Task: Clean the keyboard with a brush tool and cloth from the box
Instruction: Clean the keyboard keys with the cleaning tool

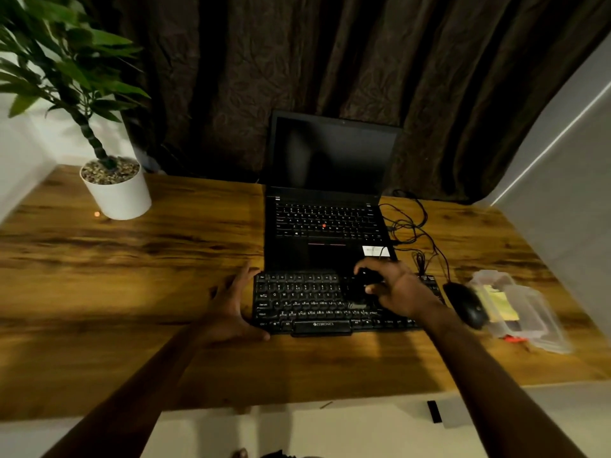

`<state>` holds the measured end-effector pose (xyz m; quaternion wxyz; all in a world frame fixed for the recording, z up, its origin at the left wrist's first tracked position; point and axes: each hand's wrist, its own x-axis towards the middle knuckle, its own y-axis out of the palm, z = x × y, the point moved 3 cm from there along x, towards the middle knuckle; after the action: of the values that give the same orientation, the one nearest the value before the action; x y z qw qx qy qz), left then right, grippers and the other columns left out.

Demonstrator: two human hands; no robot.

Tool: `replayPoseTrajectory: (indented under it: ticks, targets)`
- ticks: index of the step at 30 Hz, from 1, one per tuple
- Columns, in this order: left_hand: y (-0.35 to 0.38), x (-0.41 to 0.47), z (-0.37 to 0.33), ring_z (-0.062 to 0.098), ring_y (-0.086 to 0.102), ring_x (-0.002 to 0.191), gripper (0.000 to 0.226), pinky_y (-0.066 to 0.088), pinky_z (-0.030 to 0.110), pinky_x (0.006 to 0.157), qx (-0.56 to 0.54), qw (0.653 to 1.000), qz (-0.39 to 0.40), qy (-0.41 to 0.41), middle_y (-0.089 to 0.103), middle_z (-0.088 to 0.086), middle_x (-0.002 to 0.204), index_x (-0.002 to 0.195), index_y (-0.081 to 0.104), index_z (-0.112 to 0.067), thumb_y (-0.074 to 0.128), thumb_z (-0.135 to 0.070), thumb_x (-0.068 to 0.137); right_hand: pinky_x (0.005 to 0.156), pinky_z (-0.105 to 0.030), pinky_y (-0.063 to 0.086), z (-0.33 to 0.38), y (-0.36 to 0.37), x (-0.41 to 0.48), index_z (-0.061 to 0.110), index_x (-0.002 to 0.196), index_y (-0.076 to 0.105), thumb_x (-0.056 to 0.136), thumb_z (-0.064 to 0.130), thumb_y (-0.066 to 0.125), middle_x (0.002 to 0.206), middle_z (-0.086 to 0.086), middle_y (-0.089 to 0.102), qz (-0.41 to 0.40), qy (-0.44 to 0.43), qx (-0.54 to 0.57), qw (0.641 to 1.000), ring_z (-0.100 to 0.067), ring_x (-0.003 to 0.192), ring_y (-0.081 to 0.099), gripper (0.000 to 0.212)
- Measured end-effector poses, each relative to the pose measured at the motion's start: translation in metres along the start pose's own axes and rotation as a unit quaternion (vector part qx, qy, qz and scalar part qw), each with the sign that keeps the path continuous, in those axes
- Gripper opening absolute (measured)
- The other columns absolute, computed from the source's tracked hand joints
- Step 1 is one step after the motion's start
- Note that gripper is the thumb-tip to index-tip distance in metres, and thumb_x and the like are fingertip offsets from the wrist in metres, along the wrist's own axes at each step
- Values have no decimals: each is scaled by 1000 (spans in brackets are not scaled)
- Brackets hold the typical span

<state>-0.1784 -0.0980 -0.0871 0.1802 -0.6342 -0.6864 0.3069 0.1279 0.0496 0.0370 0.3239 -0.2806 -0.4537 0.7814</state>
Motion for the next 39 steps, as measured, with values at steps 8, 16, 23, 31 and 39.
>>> replayPoseTrajectory:
  ticks: [8,16,23,31,39]
  targets:
    - [0,-1,0,26,12,151,154,13,61,120,-31,1000,0,-6,19,-9,164,145,-9,-65,87,-79,26,95,-45,51,-9,-9,-11,55,125,43,90,22,64,119,-6,49,5,84,-106,991,-23,110,50,53]
    - [-1,-1,-3,21,7,152,159,2,54,120,3,1000,4,0,14,-12,165,157,-6,-44,87,-77,32,93,-42,53,31,11,-1,54,122,48,86,13,66,115,2,53,8,16,-35,999,-19,108,54,58]
    - [0,-1,-3,29,8,151,147,6,57,120,-3,1000,2,-4,12,-11,166,138,-13,-71,87,-78,30,98,-41,50,15,-9,-15,45,137,41,93,20,61,122,-8,50,8,65,-142,988,-22,112,49,55]
    - [0,-2,-4,26,8,153,145,6,55,119,-20,1000,4,-2,15,-10,165,140,-7,-68,89,-74,30,92,-45,54,70,19,-2,43,123,52,84,9,68,120,-3,62,1,-28,-27,999,-23,109,58,55]
    - [0,0,0,21,2,154,142,7,52,122,27,999,7,-25,5,-17,166,129,-19,-76,87,-72,35,92,-40,54,48,-3,-9,44,126,47,90,17,64,115,-3,56,8,26,-112,993,-22,107,57,48]
